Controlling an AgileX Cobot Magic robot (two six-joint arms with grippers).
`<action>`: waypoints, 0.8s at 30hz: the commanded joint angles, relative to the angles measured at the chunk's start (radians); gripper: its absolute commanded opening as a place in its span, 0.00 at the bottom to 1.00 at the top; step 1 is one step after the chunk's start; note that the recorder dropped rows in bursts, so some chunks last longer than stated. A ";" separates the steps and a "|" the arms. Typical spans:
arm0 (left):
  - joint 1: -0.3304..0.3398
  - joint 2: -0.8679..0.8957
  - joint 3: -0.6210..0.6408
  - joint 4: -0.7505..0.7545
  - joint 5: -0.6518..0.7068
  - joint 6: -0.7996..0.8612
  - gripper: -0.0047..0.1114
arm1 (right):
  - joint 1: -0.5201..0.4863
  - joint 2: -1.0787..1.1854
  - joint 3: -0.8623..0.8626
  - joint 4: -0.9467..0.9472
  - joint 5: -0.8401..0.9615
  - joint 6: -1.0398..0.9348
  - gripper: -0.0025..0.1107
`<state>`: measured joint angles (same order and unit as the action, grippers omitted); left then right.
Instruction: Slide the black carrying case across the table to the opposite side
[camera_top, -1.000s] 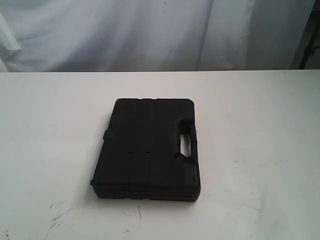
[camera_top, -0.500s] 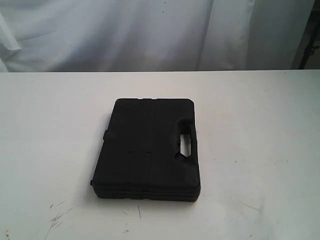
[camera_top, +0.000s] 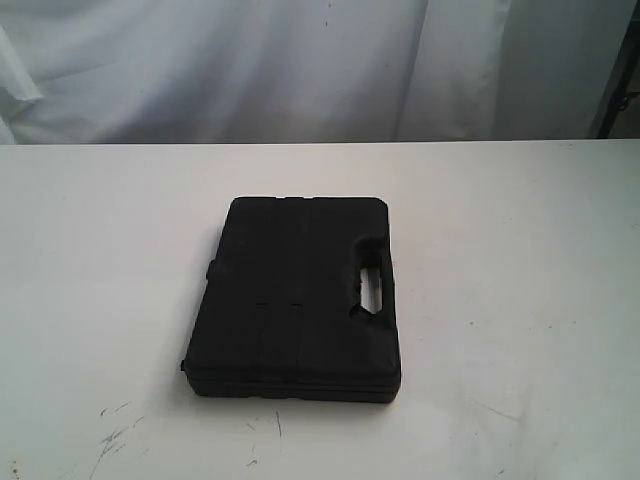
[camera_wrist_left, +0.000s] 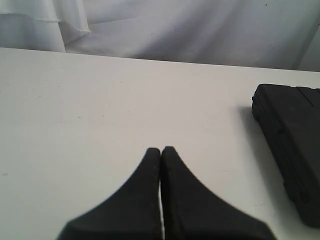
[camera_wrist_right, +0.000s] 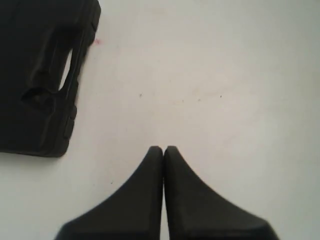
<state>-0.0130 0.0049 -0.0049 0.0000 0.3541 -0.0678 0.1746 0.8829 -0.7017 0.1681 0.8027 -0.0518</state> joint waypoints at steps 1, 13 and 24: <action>0.003 -0.005 0.005 0.000 -0.010 -0.001 0.04 | 0.006 0.003 -0.006 0.006 0.011 -0.004 0.02; 0.003 -0.005 0.005 0.000 -0.010 -0.001 0.04 | 0.033 0.157 -0.208 0.137 -0.039 -0.042 0.02; 0.003 -0.005 0.005 0.000 -0.010 -0.001 0.04 | 0.287 0.586 -0.528 0.026 0.118 0.219 0.02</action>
<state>-0.0130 0.0049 -0.0049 0.0000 0.3541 -0.0678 0.4179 1.4007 -1.1788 0.2514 0.9011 0.0965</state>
